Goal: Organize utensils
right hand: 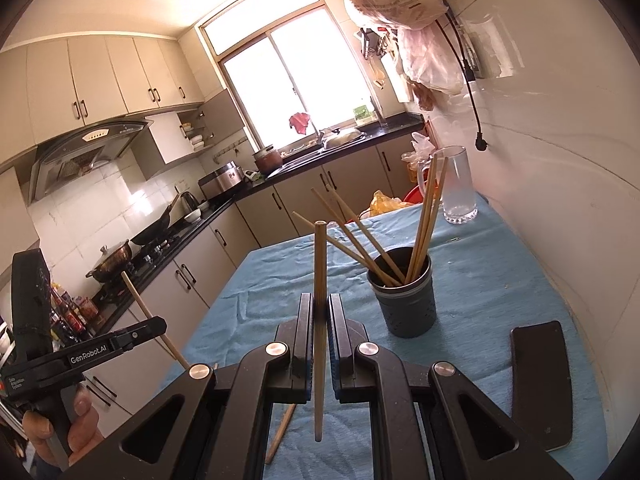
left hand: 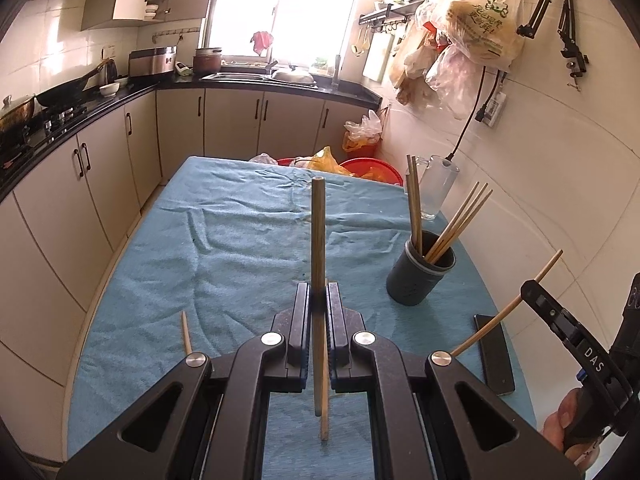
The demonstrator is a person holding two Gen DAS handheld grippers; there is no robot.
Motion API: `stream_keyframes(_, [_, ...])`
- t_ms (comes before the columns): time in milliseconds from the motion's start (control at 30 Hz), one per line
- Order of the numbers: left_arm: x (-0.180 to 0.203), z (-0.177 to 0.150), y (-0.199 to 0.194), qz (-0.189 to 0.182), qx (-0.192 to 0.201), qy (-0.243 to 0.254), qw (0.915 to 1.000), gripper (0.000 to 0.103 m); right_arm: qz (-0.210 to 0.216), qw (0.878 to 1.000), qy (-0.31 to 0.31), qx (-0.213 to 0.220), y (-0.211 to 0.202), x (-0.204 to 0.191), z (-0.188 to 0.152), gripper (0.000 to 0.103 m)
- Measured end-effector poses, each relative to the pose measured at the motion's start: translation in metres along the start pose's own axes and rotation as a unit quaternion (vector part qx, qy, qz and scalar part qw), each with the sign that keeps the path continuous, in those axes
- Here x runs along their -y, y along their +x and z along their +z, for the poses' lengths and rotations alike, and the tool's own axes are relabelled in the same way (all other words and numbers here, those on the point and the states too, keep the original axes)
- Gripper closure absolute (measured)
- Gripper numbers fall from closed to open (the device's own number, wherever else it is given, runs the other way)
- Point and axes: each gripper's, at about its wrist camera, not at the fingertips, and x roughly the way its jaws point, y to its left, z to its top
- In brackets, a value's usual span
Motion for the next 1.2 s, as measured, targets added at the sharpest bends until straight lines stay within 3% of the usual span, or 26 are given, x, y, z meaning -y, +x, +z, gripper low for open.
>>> stream_keyframes(300, [0.027,0.021,-0.001,-0.026,0.002,0.016,0.9995,0.097,-0.010,1.000,0.017,0.021,-0.011,0.019,0.021,0.096])
stream_keyframes(733, [0.090,0.081,-0.002,-0.074,0.047,0.037,0.9955,0.097,-0.042,0.994,0.046,0.085,-0.025,0.049,0.096,0.096])
stream_keyframes(967, [0.116,0.118,0.019,-0.084,0.072,0.028,0.9935,0.097,-0.061,0.991,0.041,0.107,-0.019,0.054,0.129,0.096])
stream_keyframes(1200, [0.131,0.137,0.067,-0.092,0.064,0.013,0.9936,0.097,-0.073,0.991,0.039,0.107,0.006,0.066,0.142,0.096])
